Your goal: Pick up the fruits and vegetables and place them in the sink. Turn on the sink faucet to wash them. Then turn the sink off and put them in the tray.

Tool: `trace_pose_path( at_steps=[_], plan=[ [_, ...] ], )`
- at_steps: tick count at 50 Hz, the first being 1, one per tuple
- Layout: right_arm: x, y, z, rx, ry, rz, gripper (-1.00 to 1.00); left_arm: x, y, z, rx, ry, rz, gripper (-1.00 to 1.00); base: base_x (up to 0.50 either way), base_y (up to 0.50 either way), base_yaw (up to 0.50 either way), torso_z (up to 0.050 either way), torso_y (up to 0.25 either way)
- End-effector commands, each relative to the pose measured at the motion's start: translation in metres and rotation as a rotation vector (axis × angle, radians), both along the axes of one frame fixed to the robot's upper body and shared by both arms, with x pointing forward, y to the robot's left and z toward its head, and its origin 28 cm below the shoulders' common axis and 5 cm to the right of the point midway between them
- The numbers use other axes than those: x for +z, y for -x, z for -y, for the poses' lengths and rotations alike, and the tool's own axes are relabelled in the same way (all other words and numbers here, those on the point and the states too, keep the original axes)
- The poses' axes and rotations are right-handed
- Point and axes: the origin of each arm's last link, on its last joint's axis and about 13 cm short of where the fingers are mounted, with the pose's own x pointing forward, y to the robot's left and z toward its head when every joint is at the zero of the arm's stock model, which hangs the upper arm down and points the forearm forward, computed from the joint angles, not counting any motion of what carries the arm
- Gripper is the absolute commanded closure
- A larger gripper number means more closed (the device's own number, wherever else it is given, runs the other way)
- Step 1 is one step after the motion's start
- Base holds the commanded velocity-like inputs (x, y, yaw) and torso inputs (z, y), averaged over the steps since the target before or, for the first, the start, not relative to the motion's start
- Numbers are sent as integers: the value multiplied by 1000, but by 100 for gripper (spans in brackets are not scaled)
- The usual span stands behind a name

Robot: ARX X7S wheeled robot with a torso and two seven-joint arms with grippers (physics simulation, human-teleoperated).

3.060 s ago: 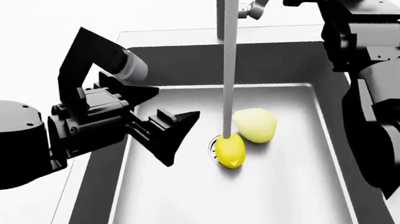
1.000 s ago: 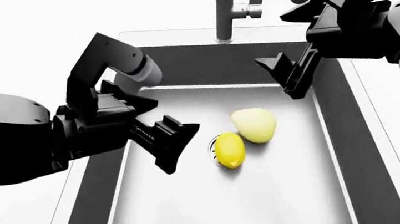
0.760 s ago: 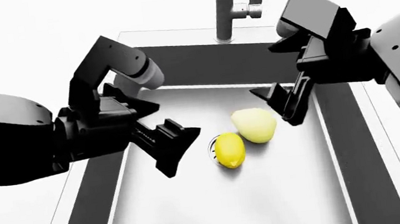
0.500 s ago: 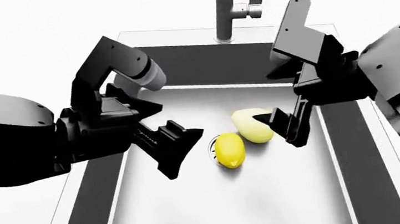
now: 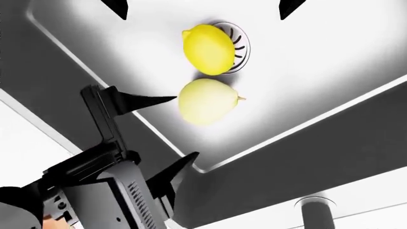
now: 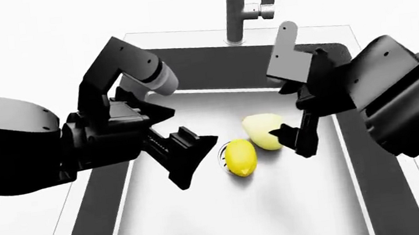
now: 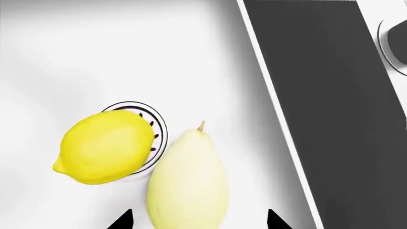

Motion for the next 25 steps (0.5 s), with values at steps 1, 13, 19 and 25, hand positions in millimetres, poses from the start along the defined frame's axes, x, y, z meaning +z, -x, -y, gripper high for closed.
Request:
trace_pose_path(
  at_steps=[1,13,19,25],
  plan=[
    [-9,-14,-6,-1,57,-10,-100,1,0,1,-5,2,2,-100,0,0,0,0,0],
    [-28,-20,-12,-4,80,-55,-100,0,0,2,-10,3,-1,-100,0,0,0,0,0],
    [-38,-29,-15,-22,70,-51,-100,0,0,2,-15,4,-2,-100,0,0,0,0,0],
    [-49,-33,-18,-25,62,-65,-100,0,1,3,-19,3,0,-100,0,0,0,0,0]
  ],
)
